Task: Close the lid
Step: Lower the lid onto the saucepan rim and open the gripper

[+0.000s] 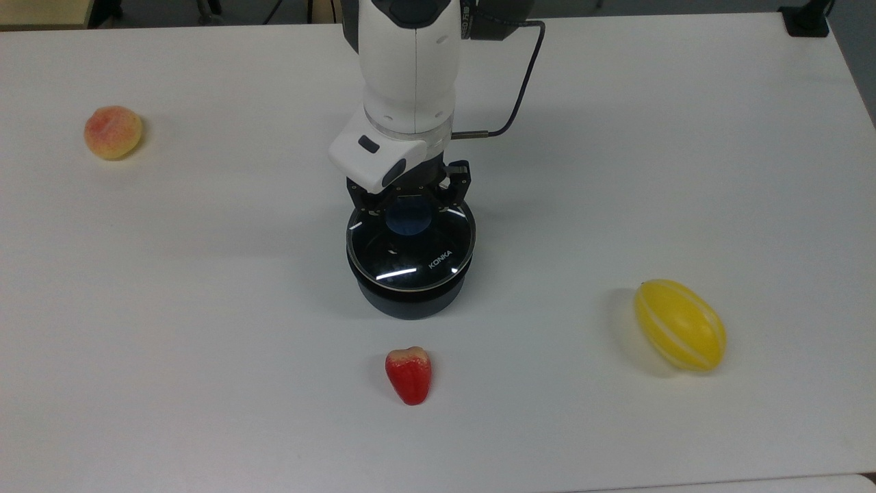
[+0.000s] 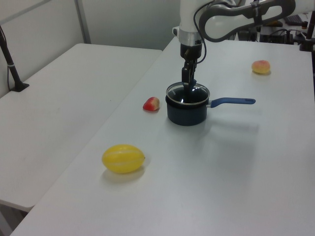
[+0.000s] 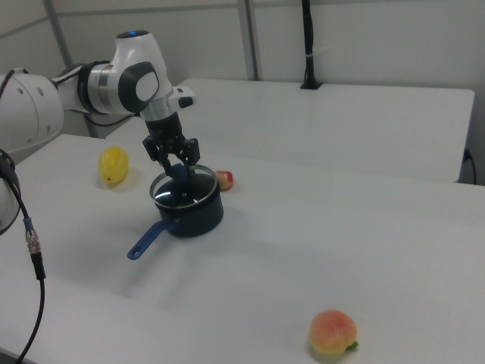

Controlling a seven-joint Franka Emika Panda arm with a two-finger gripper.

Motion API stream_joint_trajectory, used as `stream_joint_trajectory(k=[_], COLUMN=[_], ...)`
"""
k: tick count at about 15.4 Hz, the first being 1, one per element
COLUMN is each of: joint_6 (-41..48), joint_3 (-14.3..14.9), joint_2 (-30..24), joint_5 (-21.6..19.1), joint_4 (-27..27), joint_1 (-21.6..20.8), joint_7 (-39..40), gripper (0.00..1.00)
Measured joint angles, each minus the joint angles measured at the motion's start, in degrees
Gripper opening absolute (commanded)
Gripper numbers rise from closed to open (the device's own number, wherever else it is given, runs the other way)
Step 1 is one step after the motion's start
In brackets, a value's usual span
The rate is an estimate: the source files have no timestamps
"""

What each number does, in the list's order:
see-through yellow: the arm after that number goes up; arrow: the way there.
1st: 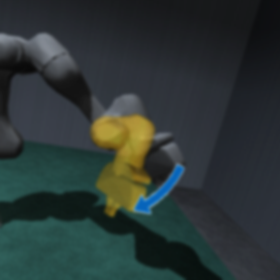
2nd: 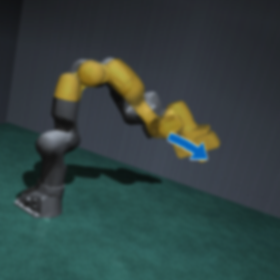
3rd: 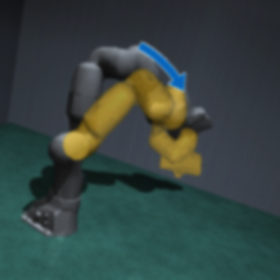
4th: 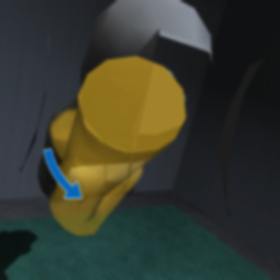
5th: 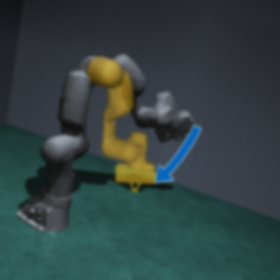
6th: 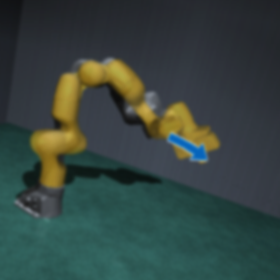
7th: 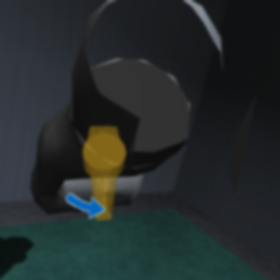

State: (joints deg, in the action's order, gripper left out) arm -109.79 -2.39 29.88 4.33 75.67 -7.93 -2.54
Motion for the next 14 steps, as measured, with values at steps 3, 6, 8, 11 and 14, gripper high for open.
stream_joint_trajectory(k=[3,6,8,11,14], joint_6=[-0.7,-1.5,-1.6,-1.6,-1.6], joint_3=[0.0,0.0,0.0,0.0,0.0], joint_2=[0.9,1.3,1.5,1.6,1.7], joint_5=[0.3,0.4,0.4,1.0,2.1], joint_4=[0.0,0.0,0.0,0.0,0.0], joint_1=[-0.2,-0.3,-0.3,-0.4,-0.9], joint_7=[0.0,0.0,0.0,0.0,0.0], gripper=[0.1,0.1,0.1,0.18,0.37])
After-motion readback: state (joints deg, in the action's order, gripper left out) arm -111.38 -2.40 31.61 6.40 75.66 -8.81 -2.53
